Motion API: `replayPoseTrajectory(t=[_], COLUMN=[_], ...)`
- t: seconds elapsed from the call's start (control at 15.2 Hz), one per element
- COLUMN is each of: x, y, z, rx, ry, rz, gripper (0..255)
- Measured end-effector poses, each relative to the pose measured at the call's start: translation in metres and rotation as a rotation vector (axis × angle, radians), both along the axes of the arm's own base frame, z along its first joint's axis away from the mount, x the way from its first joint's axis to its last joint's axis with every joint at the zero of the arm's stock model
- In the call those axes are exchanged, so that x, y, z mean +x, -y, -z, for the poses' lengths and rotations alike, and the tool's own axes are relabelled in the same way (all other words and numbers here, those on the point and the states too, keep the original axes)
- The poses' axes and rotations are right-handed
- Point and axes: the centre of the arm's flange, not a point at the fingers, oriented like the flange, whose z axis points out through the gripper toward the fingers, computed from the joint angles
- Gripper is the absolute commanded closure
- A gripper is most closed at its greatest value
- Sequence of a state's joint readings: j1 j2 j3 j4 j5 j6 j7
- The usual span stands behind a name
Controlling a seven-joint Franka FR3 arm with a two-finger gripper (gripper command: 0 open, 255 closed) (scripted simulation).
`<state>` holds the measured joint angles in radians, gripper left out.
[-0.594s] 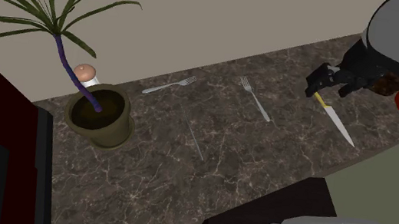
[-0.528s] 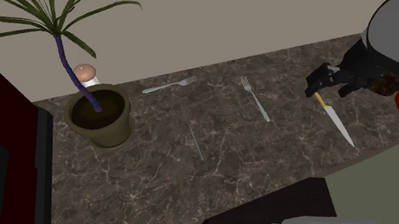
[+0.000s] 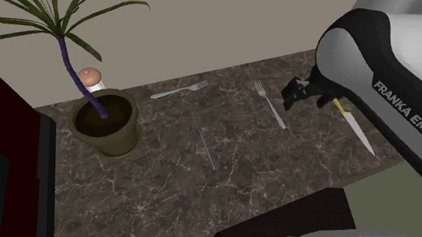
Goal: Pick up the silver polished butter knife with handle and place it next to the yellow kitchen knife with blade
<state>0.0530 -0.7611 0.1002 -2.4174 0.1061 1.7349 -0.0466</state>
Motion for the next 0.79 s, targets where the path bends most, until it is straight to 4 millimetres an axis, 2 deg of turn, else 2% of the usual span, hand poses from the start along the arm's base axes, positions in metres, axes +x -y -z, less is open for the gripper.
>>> replayPoseTrajectory(t=[0.13, 0.33, 0.79], x=[0.008, 0.016, 0.025], y=[-0.02, -0.058, -0.133], z=[0.019, 0.038, 0.089], rx=[-0.005, -0.013, -0.033], ry=[-0.01, -0.025, -0.06], rz=[-0.018, -0.045, -0.107], gripper=[0, 0, 0])
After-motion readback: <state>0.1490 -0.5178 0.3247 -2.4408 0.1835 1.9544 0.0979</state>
